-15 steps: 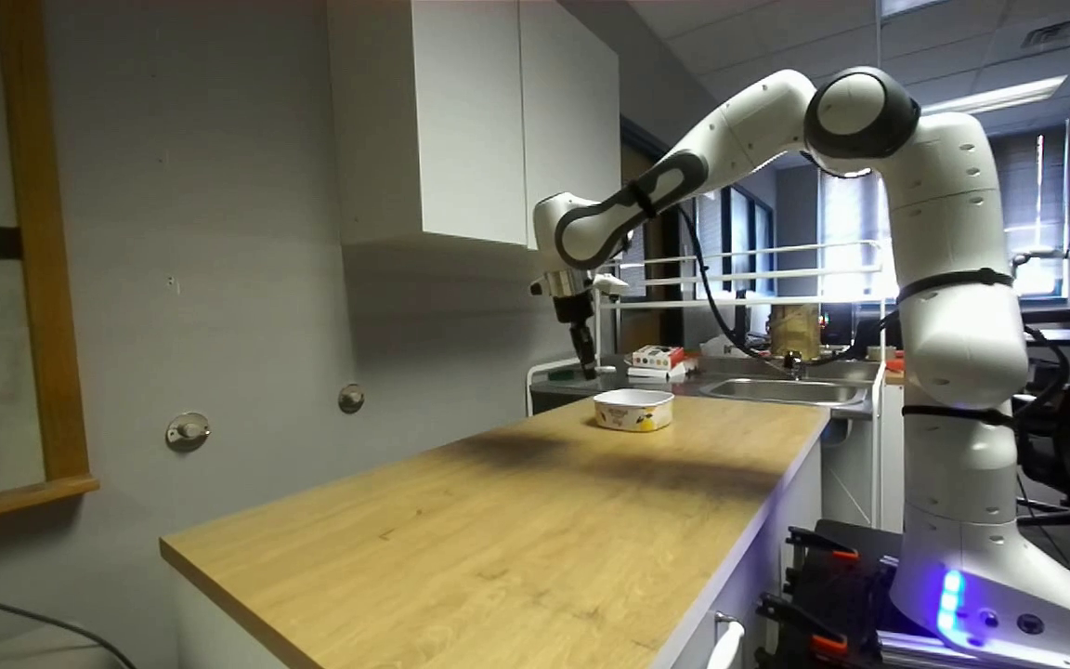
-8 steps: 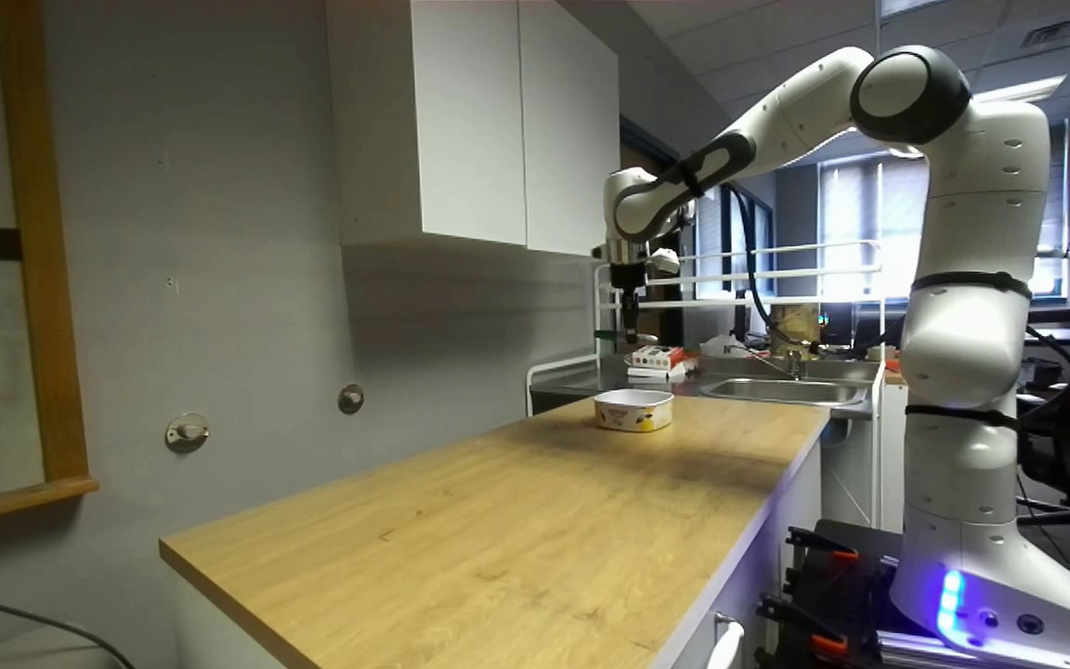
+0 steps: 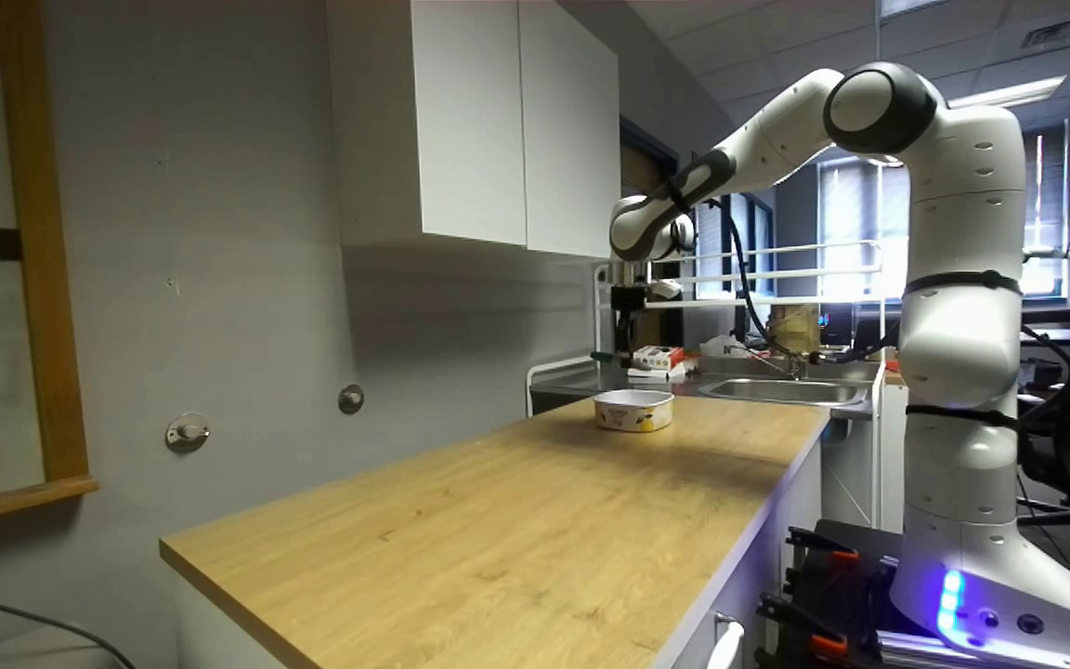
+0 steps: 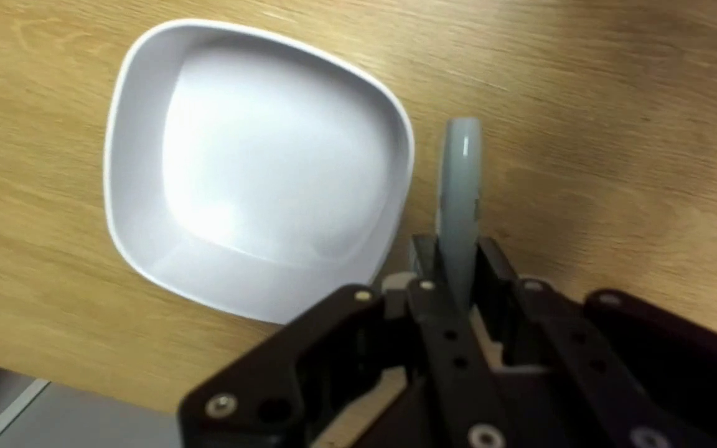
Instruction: Put the marker in the bowl
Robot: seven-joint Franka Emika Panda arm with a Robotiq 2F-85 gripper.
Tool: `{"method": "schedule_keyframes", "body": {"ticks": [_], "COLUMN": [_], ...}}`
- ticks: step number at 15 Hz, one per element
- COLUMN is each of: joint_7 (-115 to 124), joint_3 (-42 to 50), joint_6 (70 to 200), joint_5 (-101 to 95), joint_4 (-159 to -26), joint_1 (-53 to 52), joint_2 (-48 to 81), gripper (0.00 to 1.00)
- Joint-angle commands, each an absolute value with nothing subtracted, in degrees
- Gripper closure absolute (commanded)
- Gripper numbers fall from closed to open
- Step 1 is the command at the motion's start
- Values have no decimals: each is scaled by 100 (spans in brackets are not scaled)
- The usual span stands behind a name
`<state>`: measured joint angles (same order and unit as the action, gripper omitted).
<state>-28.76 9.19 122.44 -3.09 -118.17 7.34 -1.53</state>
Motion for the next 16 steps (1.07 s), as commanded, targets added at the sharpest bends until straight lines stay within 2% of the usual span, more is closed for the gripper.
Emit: {"method": "schedule_keyframes", "body": {"ticks": [1, 8, 16], "joint_7": [-3039, -3134, -3209], "joint_3": [874, 858, 846], "joint_6": [12454, 12551, 12490], "joint_5": [212, 151, 38], "joint_4": [-11646, -11574, -11516], "joint_1": [749, 1027, 1207], "joint_2": [428, 1019, 693], "gripper": [94, 94, 94]}}
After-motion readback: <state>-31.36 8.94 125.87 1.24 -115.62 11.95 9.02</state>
